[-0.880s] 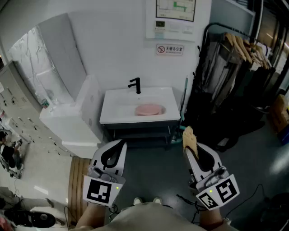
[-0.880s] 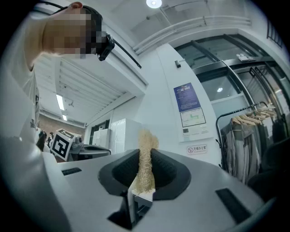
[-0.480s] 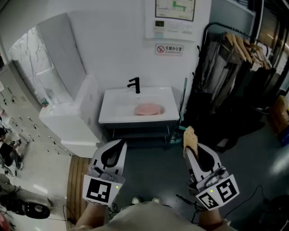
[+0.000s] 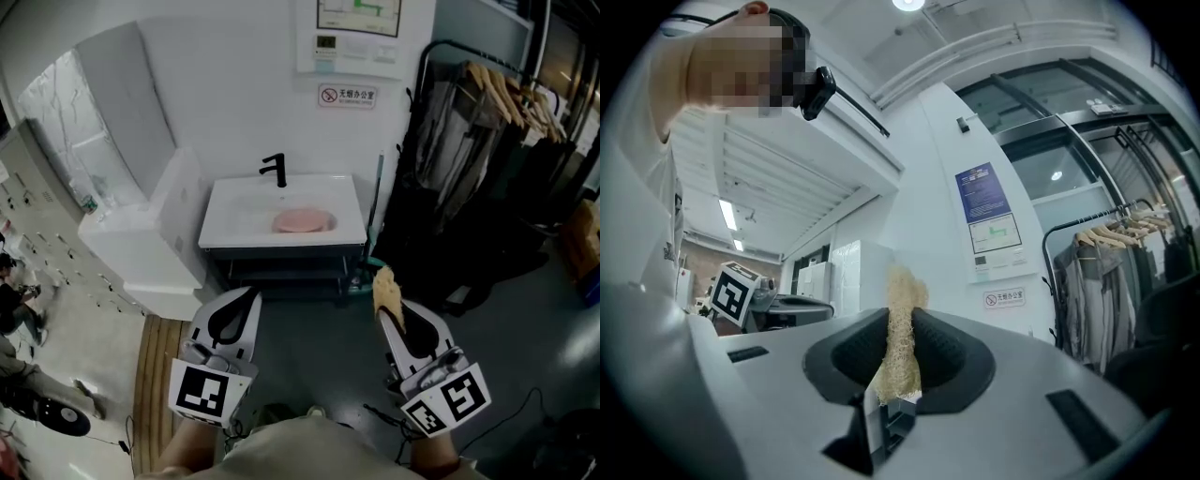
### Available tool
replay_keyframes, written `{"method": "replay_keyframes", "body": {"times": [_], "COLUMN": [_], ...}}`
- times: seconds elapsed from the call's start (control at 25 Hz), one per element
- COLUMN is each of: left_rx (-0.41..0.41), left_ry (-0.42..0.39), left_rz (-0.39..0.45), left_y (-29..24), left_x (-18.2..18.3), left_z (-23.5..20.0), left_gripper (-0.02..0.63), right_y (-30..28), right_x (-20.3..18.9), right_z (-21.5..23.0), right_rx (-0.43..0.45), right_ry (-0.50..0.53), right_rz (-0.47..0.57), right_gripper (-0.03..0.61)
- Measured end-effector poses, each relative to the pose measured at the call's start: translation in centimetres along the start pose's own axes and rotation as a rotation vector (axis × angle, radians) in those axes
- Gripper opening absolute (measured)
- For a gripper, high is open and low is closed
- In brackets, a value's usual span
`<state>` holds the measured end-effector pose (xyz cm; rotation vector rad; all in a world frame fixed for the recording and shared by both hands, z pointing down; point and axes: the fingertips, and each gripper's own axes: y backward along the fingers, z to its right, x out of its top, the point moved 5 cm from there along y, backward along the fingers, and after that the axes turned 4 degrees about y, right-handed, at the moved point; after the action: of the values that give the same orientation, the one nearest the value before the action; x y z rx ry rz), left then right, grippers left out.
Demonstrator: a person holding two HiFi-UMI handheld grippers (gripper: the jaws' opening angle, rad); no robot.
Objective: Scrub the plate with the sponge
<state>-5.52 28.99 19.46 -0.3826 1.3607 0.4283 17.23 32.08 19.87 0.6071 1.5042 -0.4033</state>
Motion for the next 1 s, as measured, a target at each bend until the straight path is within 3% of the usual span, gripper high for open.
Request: {"method": "replay_keyframes", "body": {"times": [0.6, 1.0], "left_rx": [0.015, -0.002], "left_ry": [-0.014, -0.008], "left_rz": [-0.012, -0.019], "left_y": [-1.5, -5.3], "left_x": [-1.4, -3.7], "left_z": [3.7, 1.4], "left_gripper": [0.006, 0.006], "right_y": [2.2, -1.8], "right_x": [-3.0, -5.5], "right_z": [3.3, 5.3], "right_rx": [0.004, 0.019], "right_ry": [-0.02, -0.021], "right_rz": [-0.016, -0.042], "right_gripper": [0.08, 0.08]}}
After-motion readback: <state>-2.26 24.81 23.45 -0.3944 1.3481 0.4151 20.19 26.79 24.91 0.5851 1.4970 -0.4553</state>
